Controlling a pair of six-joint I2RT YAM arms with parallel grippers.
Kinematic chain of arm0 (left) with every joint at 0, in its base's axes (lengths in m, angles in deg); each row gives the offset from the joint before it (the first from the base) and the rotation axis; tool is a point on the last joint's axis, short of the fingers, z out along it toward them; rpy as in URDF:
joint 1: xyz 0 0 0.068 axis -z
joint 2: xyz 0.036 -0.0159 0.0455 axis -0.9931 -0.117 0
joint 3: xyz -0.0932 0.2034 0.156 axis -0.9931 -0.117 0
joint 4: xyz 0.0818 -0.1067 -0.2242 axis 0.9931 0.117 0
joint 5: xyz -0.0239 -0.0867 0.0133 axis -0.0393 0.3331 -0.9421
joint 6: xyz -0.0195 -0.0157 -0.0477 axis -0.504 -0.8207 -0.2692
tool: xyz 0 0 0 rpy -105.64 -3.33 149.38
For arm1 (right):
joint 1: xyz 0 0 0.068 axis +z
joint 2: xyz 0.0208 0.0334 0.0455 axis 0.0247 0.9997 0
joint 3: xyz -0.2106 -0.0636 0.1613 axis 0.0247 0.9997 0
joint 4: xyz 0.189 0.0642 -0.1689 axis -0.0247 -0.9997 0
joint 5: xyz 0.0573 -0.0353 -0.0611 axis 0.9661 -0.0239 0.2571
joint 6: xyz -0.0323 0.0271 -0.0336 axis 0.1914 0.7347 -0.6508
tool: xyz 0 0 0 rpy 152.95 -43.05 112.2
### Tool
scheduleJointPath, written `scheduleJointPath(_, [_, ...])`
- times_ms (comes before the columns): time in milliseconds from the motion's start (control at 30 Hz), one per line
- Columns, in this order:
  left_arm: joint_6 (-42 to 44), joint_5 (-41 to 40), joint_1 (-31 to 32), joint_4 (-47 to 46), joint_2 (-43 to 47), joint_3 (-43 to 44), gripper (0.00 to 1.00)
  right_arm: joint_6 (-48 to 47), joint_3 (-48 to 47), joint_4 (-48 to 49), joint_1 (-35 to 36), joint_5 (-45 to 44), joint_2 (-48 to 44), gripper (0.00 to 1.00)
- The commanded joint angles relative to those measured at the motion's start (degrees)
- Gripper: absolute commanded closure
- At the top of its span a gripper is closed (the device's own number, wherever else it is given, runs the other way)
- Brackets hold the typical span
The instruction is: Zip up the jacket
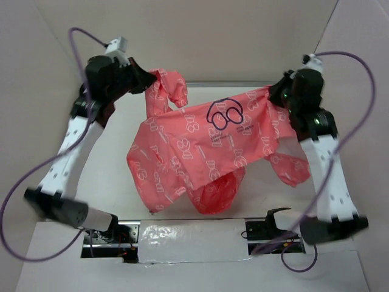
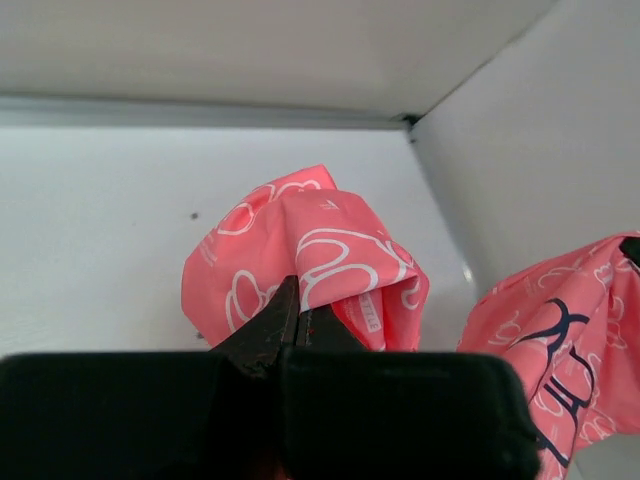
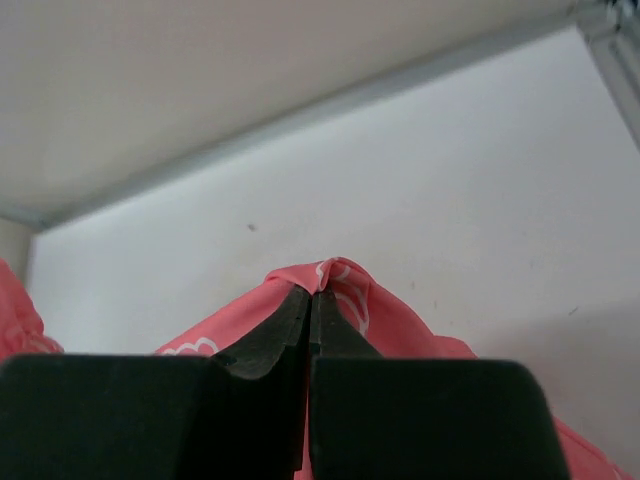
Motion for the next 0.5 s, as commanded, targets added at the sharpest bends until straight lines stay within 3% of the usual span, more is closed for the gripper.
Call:
scheduleJointPath(0, [-0.4, 4.3, -4.8, 0.5, -14.8, 3.4, 1.0, -3.8, -0.5, 1.4, -2.1, 8.4, 12.4, 1.0])
scheduleJointPath(33, [0.0, 5.0, -5.6, 1.1, -18.4, 5.1, 0.99, -4.2, -0.7, 3.4, -2.1, 8.2, 18.2, 1.0])
scheduleJointPath(100, [0.5, 9.1, -7.8, 5.8, -28.9, 12.3, 0.55, -6.5, -4.1, 4.0, -2.4, 7.1, 24.2, 1.0])
scheduleJointPath(133, [0.8, 10.0, -8.4, 7.2, -32.3, 14.4, 0.21, -6.6, -6.8, 1.5, -2.6, 5.8, 30.7, 0.97])
scheduleJointPath(167, [0.9, 11.3, -8.9, 8.8, -37.7, 17.0, 0.01, -6.4, -12.9, -0.3, -2.8, 4.7, 34.1, 0.88])
scheduleJointPath(200, [0.7, 12.4, -9.8, 11.8, -39.8, 20.9, 0.01, -6.4, -15.6, -2.1, -2.9, 3.5, 36.4, 0.77])
scheduleJointPath(233, [0.4, 14.2, -10.0, 13.1, -41.3, 22.0, 0.01, -6.4, -18.1, -5.3, -2.9, 2.4, 40.2, 0.59])
scheduleJointPath(267, [0.7, 14.9, -10.3, 13.4, -42.0, 21.9, 0.01, -6.4, -19.6, -6.0, -2.8, 2.1, 40.7, 0.12])
scheduleJointPath(300, [0.7, 14.9, -10.3, 11.5, -41.1, 19.0, 0.01, -6.7, -18.7, -5.8, -2.4, 2.1, 40.3, 0.1])
scheduleJointPath(333, [0.9, 14.4, -10.3, 9.8, -37.9, 16.3, 0.01, -6.8, -16.6, -3.8, -2.1, 2.2, 37.7, 0.0])
scheduleJointPath(467, [4.4, 16.9, -8.9, 1.2, -27.2, 0.6, 0.01, -2.6, 2.3, 1.4, -0.5, 1.4, 23.6, 0.0])
